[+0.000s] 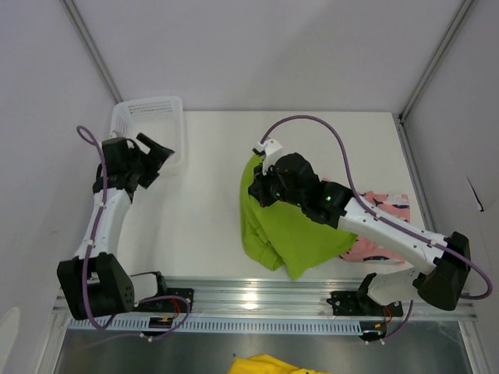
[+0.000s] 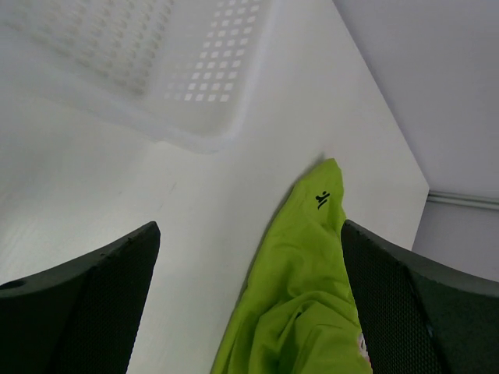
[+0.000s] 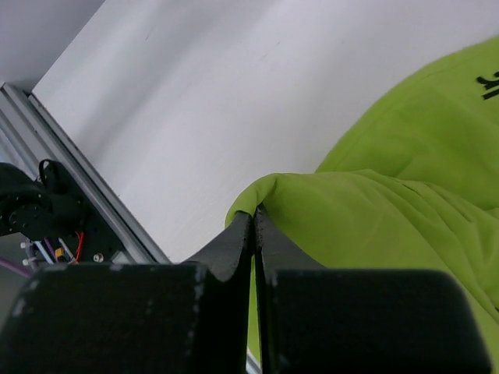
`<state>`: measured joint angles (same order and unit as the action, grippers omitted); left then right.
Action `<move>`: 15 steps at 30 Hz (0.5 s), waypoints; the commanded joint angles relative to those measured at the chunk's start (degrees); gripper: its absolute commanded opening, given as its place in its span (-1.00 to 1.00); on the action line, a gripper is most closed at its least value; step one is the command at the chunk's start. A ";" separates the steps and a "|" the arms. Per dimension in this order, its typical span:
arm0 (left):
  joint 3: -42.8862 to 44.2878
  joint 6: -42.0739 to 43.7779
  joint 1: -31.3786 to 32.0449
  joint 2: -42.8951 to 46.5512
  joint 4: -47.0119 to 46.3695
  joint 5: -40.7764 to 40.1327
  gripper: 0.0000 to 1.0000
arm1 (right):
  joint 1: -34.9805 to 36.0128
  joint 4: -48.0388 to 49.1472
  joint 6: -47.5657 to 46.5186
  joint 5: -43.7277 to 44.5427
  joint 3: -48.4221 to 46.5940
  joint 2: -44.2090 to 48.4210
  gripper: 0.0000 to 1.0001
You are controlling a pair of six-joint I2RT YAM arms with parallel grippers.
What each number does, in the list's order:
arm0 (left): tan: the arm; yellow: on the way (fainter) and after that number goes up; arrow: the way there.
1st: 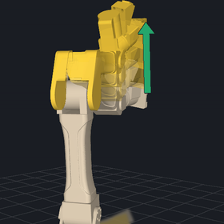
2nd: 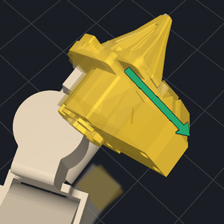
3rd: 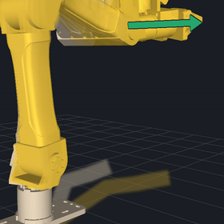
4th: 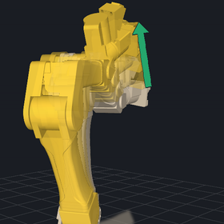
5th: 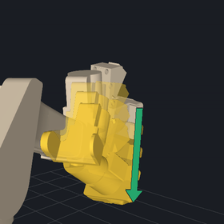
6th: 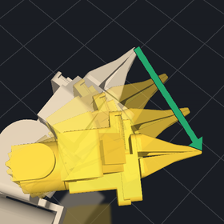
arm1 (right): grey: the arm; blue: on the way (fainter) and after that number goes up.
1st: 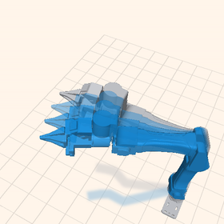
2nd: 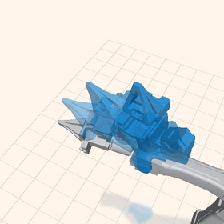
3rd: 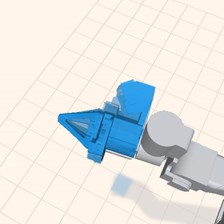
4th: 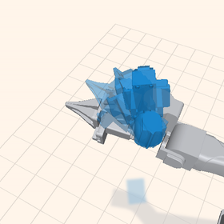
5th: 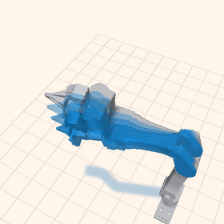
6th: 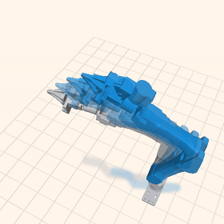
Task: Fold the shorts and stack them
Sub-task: Move the shorts to the center of the board
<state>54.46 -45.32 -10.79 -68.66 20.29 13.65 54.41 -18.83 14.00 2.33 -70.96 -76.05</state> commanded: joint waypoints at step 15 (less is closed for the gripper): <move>13.82 -17.96 14.04 -24.84 -5.01 -8.63 0.95 | -6.77 22.51 -0.02 -10.50 17.24 -2.08 -1.00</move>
<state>65.43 -59.72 2.46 -91.07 15.97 8.03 48.73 -2.83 14.39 -6.02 -55.94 -78.48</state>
